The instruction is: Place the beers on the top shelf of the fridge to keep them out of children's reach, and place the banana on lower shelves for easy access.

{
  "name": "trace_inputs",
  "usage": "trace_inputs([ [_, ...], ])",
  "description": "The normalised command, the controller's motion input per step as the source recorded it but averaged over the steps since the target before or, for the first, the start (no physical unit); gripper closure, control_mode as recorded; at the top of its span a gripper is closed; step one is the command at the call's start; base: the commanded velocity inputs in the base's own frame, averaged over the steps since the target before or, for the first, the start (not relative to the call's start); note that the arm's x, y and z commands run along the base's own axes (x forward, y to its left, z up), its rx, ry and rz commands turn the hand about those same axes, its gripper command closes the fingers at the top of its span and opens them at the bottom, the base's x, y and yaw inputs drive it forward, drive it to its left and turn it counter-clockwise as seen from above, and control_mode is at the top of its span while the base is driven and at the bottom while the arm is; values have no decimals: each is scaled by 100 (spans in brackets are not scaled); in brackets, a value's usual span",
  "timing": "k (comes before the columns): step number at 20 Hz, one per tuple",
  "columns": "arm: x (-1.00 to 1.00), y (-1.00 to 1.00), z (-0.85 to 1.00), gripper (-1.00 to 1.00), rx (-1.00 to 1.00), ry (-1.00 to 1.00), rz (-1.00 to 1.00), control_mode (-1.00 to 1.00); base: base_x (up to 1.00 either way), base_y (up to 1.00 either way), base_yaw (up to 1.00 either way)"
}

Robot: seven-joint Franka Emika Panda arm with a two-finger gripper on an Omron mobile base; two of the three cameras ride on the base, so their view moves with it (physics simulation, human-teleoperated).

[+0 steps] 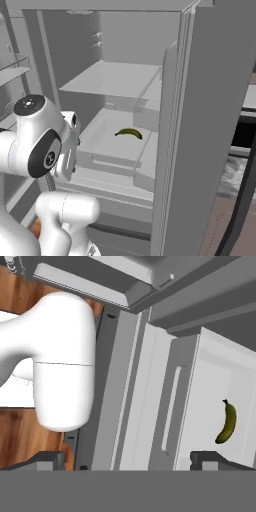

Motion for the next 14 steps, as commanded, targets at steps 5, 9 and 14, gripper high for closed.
trace_inputs([
  [5, 0, 0, 0, -100, 0, 0, 0, 100, -65, 0, 0],
  [9, 0, 0, 0, -100, 0, 0, 0, 100, -86, 0, 0],
  [14, 0, 0, 0, -100, 0, 0, 0, 100, -76, -19, -6],
])
